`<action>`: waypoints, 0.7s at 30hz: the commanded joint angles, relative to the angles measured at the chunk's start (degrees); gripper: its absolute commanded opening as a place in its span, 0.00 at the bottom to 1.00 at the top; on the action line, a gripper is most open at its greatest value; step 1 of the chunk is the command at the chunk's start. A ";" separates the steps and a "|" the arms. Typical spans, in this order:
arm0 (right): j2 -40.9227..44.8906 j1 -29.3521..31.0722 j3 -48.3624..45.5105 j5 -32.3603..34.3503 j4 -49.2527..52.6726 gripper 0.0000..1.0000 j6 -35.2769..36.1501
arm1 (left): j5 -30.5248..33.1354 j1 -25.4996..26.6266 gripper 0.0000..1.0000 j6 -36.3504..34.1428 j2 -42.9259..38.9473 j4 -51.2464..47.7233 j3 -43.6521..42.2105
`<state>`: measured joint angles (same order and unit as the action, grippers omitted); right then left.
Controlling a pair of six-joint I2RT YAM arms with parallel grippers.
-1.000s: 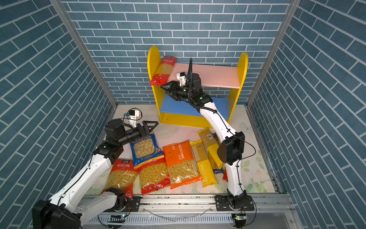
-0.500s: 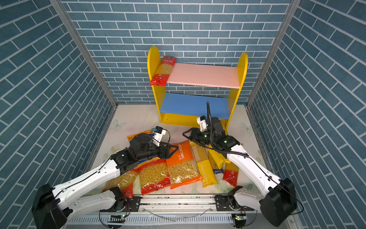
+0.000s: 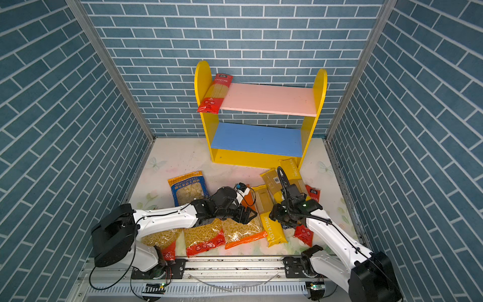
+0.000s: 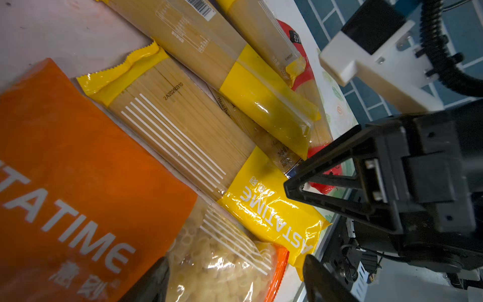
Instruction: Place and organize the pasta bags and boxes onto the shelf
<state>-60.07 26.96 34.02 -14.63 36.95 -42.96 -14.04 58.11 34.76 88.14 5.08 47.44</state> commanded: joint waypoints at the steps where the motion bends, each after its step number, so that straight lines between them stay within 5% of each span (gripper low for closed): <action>1: -3.21 -2.48 -3.06 0.41 -5.34 0.60 3.85 | 1.91 0.43 0.80 2.14 1.82 1.77 0.04; 7: -9.00 -3.60 -7.21 -15.46 -16.27 0.62 2.56 | 4.51 0.34 0.80 3.94 1.56 2.56 -3.76; 11: -4.93 -3.65 -8.17 -24.06 -18.32 0.58 2.26 | 5.53 -0.15 0.80 3.93 1.49 2.35 -5.23; 16: -6.70 -3.49 -9.76 -24.69 -20.81 0.57 3.48 | 5.66 -0.24 0.80 3.90 4.70 1.21 -3.50; 21: -5.01 -3.50 -11.53 -25.09 -23.06 0.38 2.73 | 5.47 -0.49 0.79 5.33 5.13 0.47 -2.95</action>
<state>-67.11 23.05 23.94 -35.03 15.46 -40.53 -9.63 58.00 39.07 91.85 8.25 44.60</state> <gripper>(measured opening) 0.398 0.794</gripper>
